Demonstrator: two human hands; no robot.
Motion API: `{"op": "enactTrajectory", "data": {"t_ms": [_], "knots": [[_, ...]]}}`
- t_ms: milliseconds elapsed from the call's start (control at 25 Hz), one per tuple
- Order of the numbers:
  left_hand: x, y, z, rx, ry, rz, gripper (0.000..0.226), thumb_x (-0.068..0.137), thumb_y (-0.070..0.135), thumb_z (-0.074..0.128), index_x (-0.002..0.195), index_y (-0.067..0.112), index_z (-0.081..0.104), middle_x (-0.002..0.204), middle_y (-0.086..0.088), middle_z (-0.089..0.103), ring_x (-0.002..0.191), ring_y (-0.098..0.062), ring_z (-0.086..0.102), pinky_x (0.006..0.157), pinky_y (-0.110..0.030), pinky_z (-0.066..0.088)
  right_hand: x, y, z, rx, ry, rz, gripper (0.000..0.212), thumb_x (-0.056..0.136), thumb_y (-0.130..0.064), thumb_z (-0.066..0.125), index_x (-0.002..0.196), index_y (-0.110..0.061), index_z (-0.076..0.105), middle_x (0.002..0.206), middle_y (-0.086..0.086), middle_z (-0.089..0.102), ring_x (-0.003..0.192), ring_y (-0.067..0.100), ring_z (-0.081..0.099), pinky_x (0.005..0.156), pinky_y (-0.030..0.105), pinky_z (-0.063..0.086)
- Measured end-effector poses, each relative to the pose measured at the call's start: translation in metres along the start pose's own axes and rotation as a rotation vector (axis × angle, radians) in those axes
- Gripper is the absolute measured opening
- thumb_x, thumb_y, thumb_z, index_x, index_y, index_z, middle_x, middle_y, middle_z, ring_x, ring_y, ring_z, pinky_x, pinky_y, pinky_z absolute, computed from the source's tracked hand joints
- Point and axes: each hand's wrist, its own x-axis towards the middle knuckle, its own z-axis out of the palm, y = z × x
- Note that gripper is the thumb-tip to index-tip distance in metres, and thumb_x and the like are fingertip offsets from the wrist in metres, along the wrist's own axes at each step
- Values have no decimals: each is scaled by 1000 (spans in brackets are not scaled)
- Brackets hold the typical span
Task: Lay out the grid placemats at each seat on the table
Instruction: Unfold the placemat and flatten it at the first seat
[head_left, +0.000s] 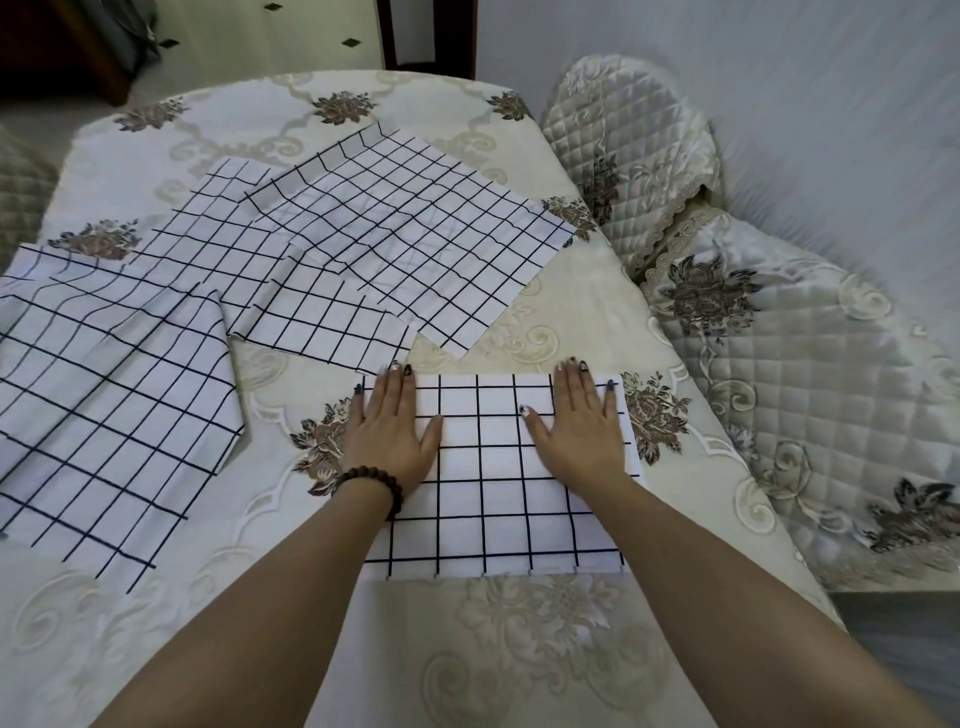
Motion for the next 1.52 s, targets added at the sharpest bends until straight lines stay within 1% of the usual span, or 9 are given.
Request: {"op": "enactTrajectory", "data": {"t_ms": [240,360,480,600,840,1120,1280,1400,1520], "knots": [[-20,-24,-13,-35,-24,-130,74,93,54,12,150,11,-4,160,-6,-5,147,-18,-11,119,-44,-6,-22,29,-12,-1,-16,159,76,94,-56,17,151,-10,-4,161,6,-4,148,21,-4,119,48,-4],[-47,0,-18,-80,49,-32,70,94,50,12,150,13,-6,158,-1,-10,147,-20,-11,115,-43,-12,-53,-1,-5,43,62,-10,77,93,-57,13,151,-10,-3,160,5,-7,148,19,-7,117,43,-13],[-86,32,-6,-52,15,118,69,89,47,1,151,16,-2,160,-3,-3,147,-21,-8,116,-43,-12,-97,-41,14,42,92,-170,73,92,-52,24,149,-6,22,158,9,17,147,22,17,115,47,2],[-103,35,11,-47,-28,67,75,83,50,-8,150,19,-3,160,-2,-3,147,-19,-9,115,-41,-14,-114,-52,28,29,53,-155,71,91,-51,31,145,-5,33,153,10,32,142,24,31,112,50,11],[-110,5,13,-40,-28,-51,79,82,61,-5,151,22,-6,159,2,-10,146,-15,-10,117,-41,-8,-125,8,22,10,53,37,78,90,-60,13,151,-13,0,161,2,-2,148,14,-4,116,44,-11],[-112,-4,3,-94,-130,-43,72,93,58,7,151,18,-8,160,-2,-11,146,-16,-13,118,-42,-6,-128,20,14,49,-17,51,76,90,-57,7,150,-12,-7,159,1,-10,148,15,-9,117,40,-15],[-97,-10,-33,-286,-32,-97,73,96,49,28,150,6,6,159,-13,4,147,-24,-1,118,-41,2,-158,-13,-20,757,61,100,54,100,-29,34,149,-9,21,157,4,23,146,16,15,119,29,10],[-78,-15,-56,-537,30,-407,64,88,23,56,141,1,29,146,-23,31,134,-38,30,110,-44,28,-176,-52,-31,1629,71,642,33,98,-15,43,125,1,54,123,14,59,121,29,53,106,36,39],[-76,-24,-66,-664,-124,-709,52,79,15,60,126,0,44,128,-23,50,114,-38,51,92,-41,45,-188,-74,-24,2000,-151,942,29,98,-16,41,108,7,56,118,24,59,104,33,58,97,38,45]]}}
